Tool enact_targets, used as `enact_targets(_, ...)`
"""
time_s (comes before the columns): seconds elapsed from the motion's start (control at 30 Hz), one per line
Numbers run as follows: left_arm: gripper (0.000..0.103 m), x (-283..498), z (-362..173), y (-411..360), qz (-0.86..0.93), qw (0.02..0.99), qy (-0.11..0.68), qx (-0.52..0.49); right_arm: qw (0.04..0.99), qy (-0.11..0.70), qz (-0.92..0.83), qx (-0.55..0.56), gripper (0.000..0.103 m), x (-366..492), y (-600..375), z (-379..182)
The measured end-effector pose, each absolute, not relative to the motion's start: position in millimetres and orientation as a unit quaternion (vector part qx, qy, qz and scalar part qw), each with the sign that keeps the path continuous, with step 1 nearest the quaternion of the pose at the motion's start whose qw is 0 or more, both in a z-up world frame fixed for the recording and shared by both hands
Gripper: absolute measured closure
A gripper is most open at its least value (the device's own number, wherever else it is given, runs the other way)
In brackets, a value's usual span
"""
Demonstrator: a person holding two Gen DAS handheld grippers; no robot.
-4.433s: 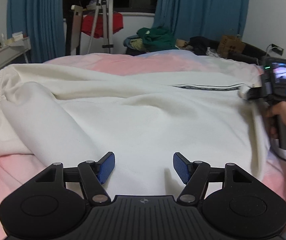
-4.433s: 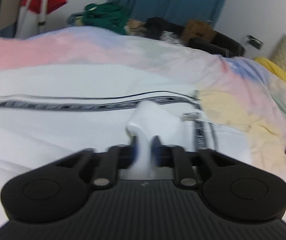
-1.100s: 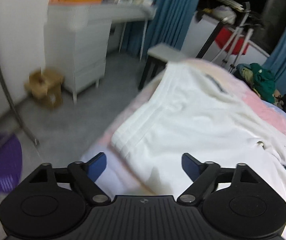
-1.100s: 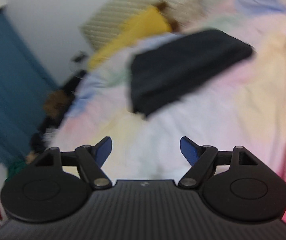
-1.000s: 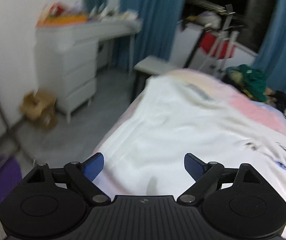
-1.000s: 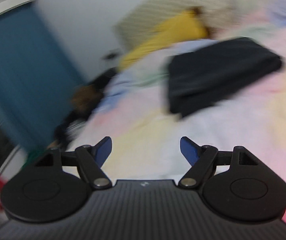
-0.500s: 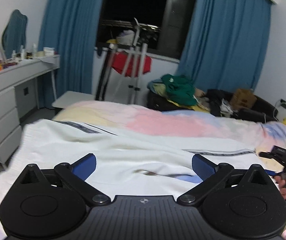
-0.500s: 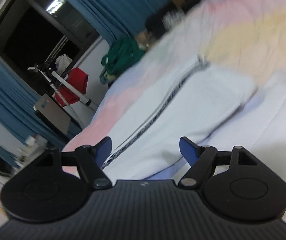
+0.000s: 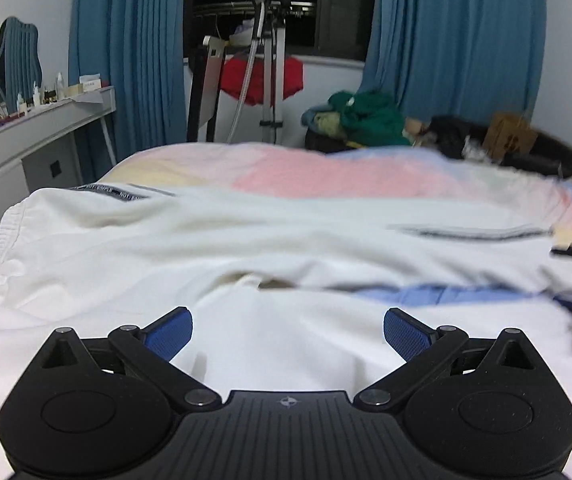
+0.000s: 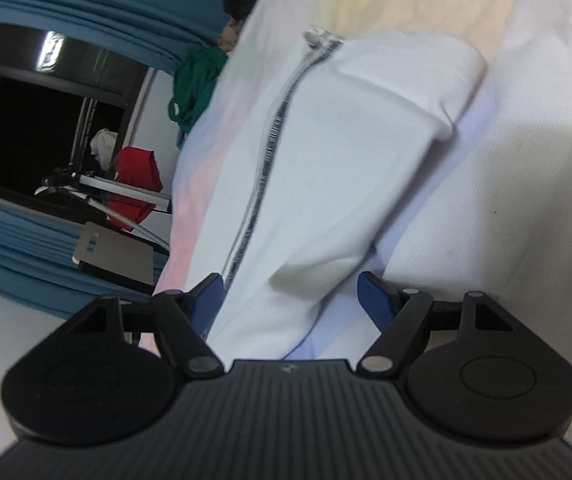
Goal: Fold clothes
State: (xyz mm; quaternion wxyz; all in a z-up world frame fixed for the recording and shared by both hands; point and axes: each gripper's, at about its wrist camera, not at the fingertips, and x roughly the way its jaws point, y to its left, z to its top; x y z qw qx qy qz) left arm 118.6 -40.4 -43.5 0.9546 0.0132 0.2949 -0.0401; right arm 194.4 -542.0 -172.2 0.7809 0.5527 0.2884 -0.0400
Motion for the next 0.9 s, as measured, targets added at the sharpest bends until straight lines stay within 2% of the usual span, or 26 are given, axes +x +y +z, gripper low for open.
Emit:
enact_targets(0.17, 0.0, 128, -74, -50, -0.025, 0.949, 0.313, 0.039, 0.791, 0.288, -0.052, 0.537, 0.027, 213, -540, -174)
enact_targets(0.23, 0.0, 130, -82, -51, -0.017, 0.947, 0.319, 0.047, 0.796, 0.267, -0.066, 0.538, 0.03, 215, -541, -174)
enact_targets(0.27, 0.0, 130, -82, -48, -0.013, 0.946, 0.322, 0.044, 0.8, 0.257, -0.078, 0.537, 0.034, 216, -542, -174)
enact_targets(0.3, 0.0, 129, -81, -45, -0.008, 0.945, 0.324, 0.042, 0.801, 0.251, -0.091, 0.535, 0.045, 217, -544, -175)
enact_targets(0.33, 0.0, 130, -83, -43, -0.007, 0.944, 0.327, 0.036, 0.801, 0.25, -0.106, 0.534, 0.063, 218, -547, -176)
enact_targets(0.4, 0.0, 128, -81, -37, -0.004, 0.944, 0.33, 0.027, 0.794, 0.26, -0.137, 0.533, 0.088, 222, -554, -183)
enact_targets(0.57, 0.0, 126, -75, -29, 0.011, 0.943, 0.333, 0.022, 0.813, 0.244, -0.133, 0.512, 0.093, 220, -557, -171)
enact_targets(0.67, 0.0, 127, -73, -25, 0.014, 0.941, 0.337, 0.025, 0.835, 0.179, -0.128, 0.504, 0.095, 206, -557, -142)
enact_targets(0.73, 0.0, 127, -72, -22, 0.011, 0.941, 0.339, 0.016, 0.872, 0.16, -0.148, 0.439, 0.095, 202, -554, -122)
enact_targets(0.9, 0.0, 129, -68, -17, 0.009, 0.94, 0.34, 0.004, 0.865, 0.206, -0.202, 0.411, 0.095, 200, -567, -145)
